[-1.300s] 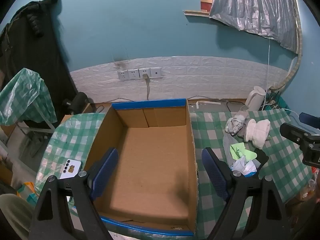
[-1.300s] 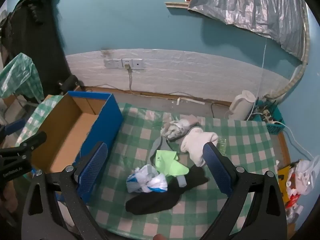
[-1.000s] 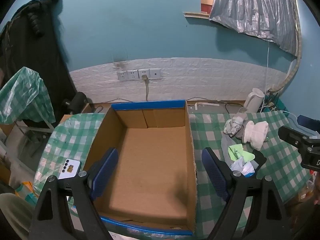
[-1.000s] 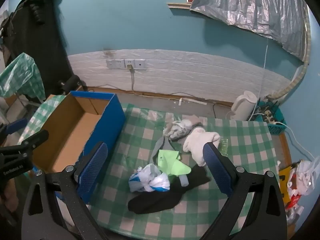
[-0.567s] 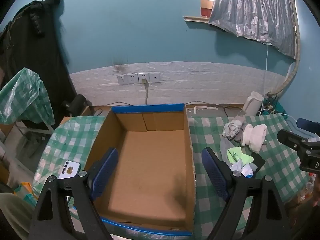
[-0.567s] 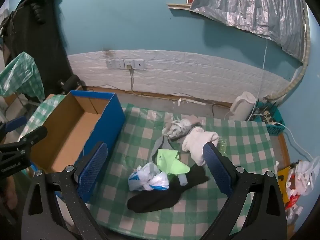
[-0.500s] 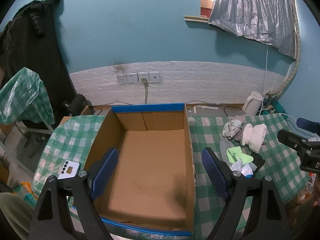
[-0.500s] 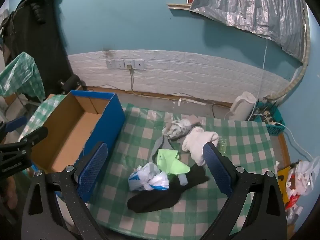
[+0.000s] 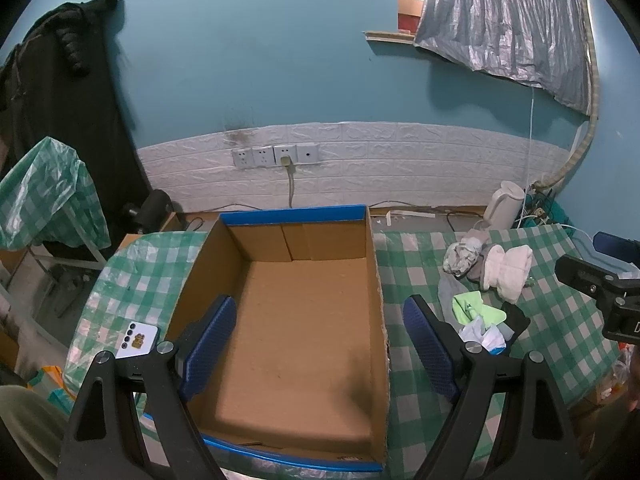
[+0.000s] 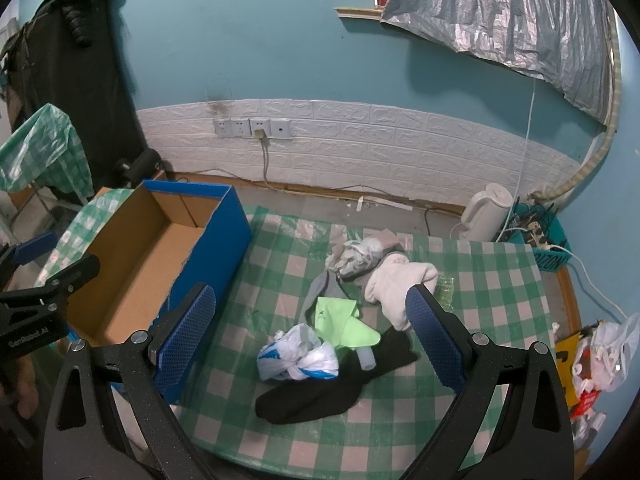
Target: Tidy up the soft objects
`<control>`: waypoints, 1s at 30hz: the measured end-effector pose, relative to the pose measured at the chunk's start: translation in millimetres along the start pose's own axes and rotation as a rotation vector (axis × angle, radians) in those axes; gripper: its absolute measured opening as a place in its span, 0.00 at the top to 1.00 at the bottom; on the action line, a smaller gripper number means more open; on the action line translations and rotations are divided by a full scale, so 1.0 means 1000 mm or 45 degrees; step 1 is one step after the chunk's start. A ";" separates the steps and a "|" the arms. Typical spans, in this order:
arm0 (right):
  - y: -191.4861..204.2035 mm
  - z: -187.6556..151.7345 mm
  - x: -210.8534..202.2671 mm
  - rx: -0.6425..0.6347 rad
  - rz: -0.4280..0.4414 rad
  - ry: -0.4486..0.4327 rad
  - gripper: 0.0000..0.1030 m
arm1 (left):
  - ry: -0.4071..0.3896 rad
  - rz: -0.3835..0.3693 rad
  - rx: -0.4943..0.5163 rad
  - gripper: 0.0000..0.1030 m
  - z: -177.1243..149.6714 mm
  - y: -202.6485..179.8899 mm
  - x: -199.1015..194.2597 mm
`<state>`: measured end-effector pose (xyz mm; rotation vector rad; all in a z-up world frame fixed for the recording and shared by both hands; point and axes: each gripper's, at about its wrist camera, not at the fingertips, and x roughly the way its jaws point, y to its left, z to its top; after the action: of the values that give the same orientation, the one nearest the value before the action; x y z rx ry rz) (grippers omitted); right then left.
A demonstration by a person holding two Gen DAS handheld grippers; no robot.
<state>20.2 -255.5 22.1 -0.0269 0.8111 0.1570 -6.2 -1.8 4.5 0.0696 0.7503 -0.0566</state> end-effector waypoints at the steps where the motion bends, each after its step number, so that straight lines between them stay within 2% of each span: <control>1: 0.000 0.000 0.000 0.001 0.000 -0.001 0.07 | 0.000 0.001 0.000 0.16 0.000 0.000 0.000; 30: -0.001 -0.001 0.001 0.005 0.001 0.009 0.07 | 0.008 -0.009 -0.002 0.16 -0.006 -0.008 0.000</control>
<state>20.7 -256.2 20.5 -0.0235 0.8188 0.1560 -10.5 -9.7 -0.5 0.0658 0.7566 -0.0627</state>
